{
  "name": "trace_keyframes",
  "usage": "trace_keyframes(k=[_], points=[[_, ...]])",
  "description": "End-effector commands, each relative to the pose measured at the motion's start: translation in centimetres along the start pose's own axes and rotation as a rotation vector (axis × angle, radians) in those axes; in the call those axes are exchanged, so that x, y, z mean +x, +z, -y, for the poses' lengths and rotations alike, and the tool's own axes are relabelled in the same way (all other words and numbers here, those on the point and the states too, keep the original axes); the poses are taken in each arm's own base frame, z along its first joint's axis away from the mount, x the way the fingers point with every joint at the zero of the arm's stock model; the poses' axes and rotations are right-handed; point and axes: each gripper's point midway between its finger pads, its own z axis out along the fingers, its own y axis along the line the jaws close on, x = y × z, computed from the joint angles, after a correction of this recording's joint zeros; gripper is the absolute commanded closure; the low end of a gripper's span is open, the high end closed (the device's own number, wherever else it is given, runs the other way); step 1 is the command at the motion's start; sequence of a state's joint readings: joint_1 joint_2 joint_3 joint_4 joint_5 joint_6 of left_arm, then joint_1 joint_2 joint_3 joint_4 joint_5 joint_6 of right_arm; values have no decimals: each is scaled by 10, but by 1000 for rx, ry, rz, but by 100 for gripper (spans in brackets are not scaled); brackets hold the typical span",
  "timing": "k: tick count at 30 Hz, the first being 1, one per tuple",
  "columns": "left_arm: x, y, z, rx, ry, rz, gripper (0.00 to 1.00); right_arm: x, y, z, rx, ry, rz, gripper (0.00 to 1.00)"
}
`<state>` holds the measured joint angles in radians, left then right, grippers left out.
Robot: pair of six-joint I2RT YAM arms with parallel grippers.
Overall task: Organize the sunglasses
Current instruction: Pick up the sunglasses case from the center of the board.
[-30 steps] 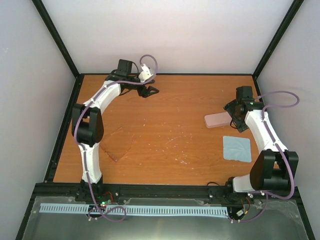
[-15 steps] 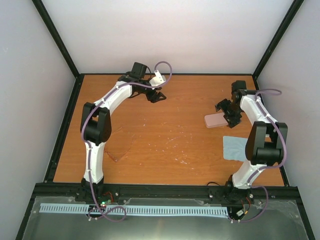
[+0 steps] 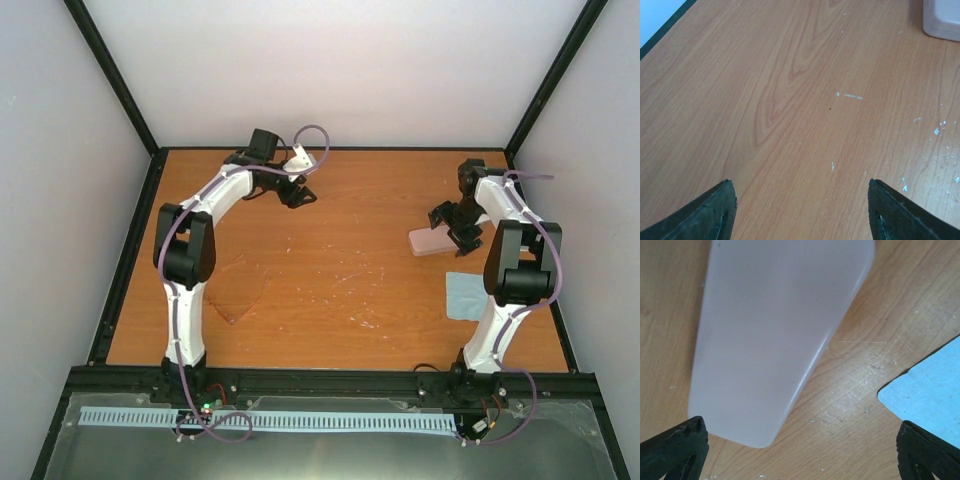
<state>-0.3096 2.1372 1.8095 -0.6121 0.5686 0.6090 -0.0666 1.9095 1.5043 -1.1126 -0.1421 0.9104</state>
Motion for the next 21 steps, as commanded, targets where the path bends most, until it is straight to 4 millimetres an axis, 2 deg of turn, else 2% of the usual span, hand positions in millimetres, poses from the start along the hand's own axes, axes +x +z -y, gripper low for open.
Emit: trace_keyframes(k=[1,13,21], points=[[-7,-21,-7,-28,1,37,28,-2,6,13,54,81,-11,0],[8,-32,-20,-59,-65,38,28,-37,14,16,76,225,63,0],[16,-37,-30,-85,-86,42,29,-58,21,3,63,262,74,0]])
